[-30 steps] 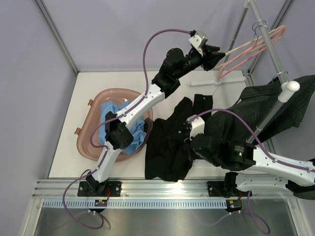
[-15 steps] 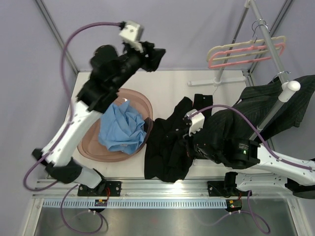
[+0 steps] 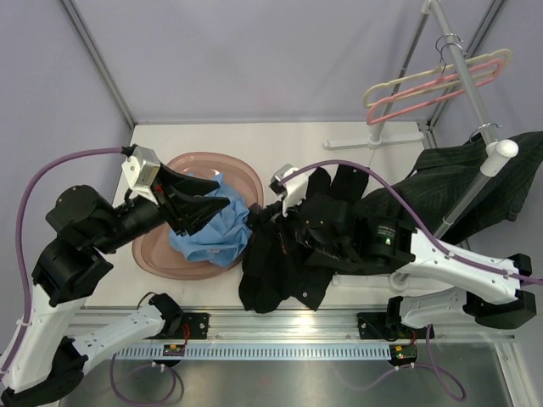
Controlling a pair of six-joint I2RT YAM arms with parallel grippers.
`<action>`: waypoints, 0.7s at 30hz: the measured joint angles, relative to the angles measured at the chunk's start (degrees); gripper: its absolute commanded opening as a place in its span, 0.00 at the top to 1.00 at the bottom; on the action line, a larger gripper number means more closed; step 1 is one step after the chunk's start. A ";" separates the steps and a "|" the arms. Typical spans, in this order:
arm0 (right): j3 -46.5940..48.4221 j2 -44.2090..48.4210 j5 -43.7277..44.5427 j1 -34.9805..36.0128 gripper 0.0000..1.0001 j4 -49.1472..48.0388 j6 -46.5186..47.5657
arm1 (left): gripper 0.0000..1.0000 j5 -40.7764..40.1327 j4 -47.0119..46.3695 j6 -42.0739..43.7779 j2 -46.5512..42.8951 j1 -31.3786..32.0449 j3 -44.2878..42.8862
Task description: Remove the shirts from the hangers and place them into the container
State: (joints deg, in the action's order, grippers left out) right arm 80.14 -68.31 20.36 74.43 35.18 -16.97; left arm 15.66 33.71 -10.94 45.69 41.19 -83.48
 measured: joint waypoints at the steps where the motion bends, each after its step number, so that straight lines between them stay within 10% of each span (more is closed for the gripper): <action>1: 1.46 -1.20 -0.46 -0.04 1.00 -0.17 0.35 | 0.51 1.92 -0.37 -0.87 -0.96 0.00 1.27; 9: 21.70 -11.72 -1.27 -2.29 1.00 4.24 3.21 | 0.48 9.75 -3.98 -6.32 -8.13 0.00 17.97; 21: 33.03 -13.07 -3.52 -5.49 1.00 10.14 5.70 | 0.47 12.90 -9.14 -7.78 -6.21 0.09 19.41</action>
State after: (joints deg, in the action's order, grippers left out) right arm 113.16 -81.38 16.84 68.95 45.32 -11.27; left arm 28.56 24.58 -18.72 39.48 41.28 -64.07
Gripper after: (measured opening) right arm 0.033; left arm 0.537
